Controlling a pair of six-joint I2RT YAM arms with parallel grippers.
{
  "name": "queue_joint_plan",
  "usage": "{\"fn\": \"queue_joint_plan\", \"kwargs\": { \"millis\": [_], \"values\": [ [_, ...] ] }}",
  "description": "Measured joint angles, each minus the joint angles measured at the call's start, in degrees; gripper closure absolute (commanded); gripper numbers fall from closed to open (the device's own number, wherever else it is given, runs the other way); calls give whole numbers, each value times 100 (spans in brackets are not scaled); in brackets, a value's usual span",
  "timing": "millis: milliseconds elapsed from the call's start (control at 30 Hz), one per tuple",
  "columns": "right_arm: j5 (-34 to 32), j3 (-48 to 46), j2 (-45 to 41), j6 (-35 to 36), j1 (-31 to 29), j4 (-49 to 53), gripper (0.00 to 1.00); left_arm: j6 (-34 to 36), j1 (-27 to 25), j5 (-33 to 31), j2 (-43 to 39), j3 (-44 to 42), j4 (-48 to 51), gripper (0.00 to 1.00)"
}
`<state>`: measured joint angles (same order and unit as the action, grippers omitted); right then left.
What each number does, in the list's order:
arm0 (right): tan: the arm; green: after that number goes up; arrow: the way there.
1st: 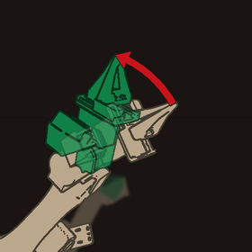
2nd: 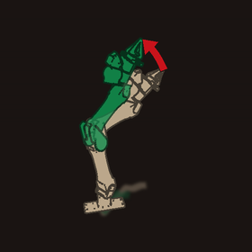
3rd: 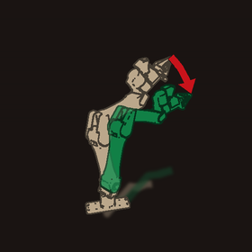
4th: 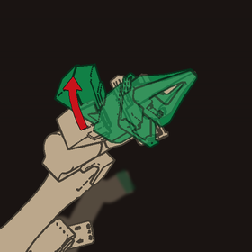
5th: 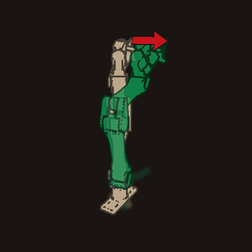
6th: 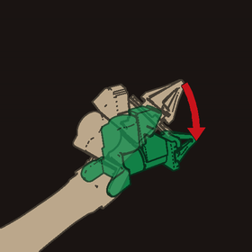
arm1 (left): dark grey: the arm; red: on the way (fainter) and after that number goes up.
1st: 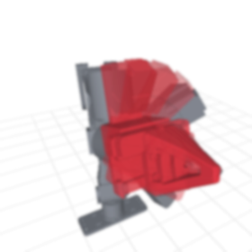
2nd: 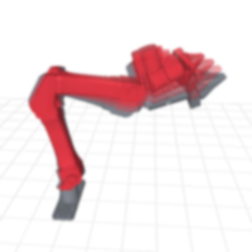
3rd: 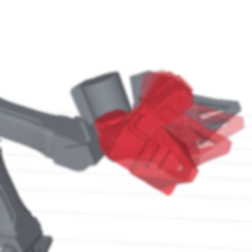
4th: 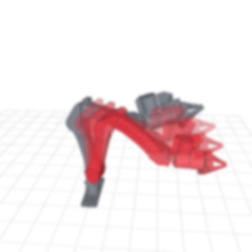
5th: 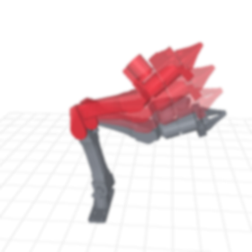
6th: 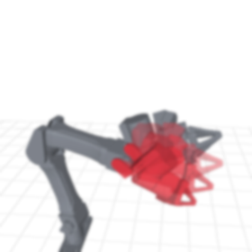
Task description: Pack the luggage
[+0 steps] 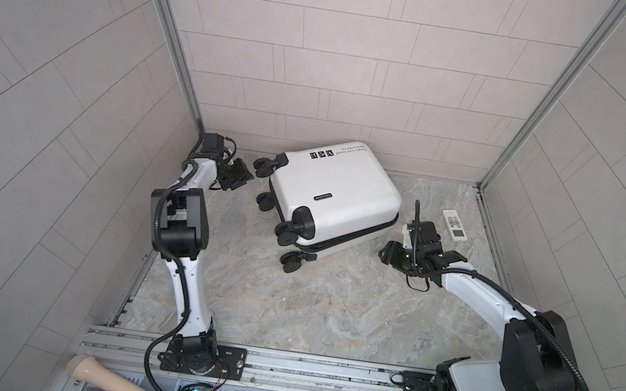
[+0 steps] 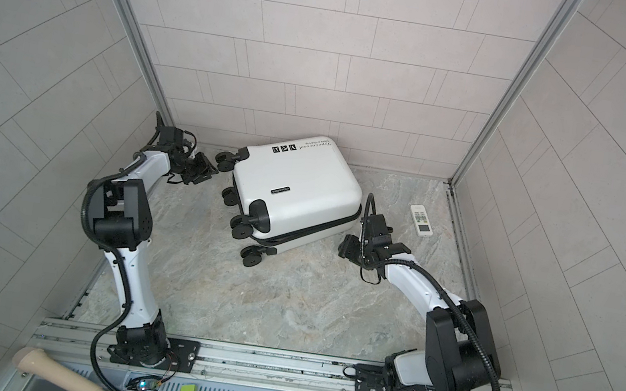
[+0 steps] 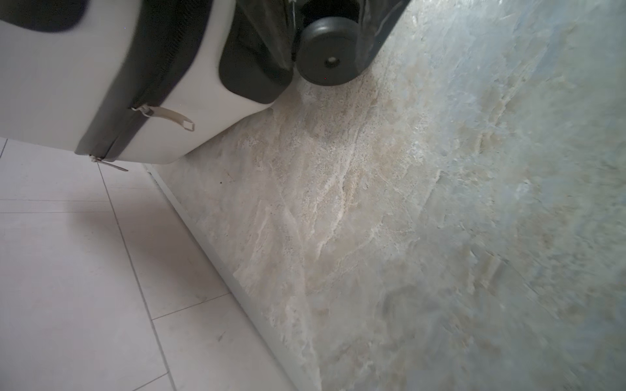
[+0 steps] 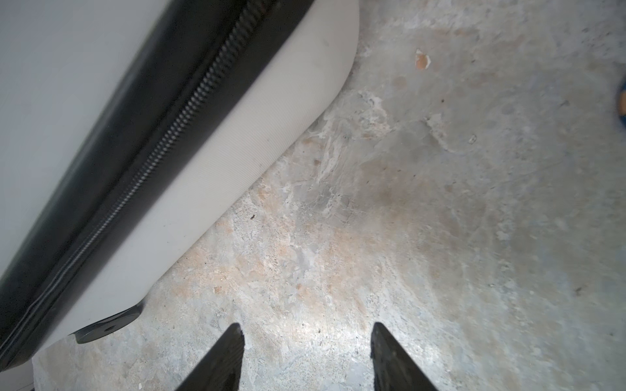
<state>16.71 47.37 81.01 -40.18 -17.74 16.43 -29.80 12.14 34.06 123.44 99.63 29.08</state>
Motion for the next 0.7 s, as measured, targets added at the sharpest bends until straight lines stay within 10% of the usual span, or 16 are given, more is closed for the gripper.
{"fn": "queue_joint_plan", "kwargs": {
  "millis": [700],
  "values": [
    [629,929,1318,-337,439,-608,42,264,-317,188,382,-610,-411,71]
  ]
}}
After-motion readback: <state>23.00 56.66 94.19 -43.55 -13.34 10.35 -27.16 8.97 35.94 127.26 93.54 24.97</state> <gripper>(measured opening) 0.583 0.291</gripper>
